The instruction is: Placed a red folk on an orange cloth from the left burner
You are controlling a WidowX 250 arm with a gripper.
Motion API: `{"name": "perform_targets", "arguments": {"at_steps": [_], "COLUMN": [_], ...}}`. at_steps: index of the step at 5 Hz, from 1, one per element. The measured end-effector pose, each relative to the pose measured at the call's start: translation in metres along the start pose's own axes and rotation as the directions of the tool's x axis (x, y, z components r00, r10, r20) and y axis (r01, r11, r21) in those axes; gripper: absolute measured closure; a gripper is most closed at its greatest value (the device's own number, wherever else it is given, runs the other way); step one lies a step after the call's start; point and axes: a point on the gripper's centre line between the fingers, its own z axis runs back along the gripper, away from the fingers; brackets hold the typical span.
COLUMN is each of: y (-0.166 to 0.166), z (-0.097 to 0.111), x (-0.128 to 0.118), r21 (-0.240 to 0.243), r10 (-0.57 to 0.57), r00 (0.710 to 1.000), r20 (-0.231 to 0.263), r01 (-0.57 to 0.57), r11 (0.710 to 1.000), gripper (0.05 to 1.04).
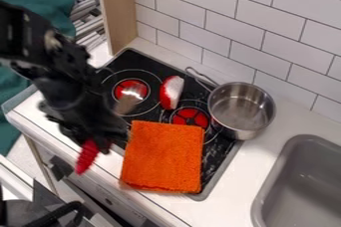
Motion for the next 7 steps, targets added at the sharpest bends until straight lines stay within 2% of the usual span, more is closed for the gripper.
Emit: {"name": "perform_targets", "arguments": {"at_steps": [1, 3, 5, 6, 7], "y": [-0.029, -0.059, -0.073, -0.073, -0.062], "z": [-0.004, -0.023, -0.036, -0.040, -0.047], "x": [-0.004, -0.013, 0.005, 0.017, 0.019], "r21": [0.000, 0.018, 0.012, 0.011, 0.028], "r10": [-0.054, -0.051, 0.008, 0.067, 0.107], "r00": [0.998, 0.994, 0.991, 0.986, 0.979], "r20": [-0.016, -0.101, -0.135, -0.150, -0.174], "r01": [0.054, 0.053, -0.006, -0.066, -0.103], "r11": [0.999, 0.998, 1.000, 0.998, 0.994], "gripper": [0.681, 0.681, 0.681, 0.681, 0.681]}}
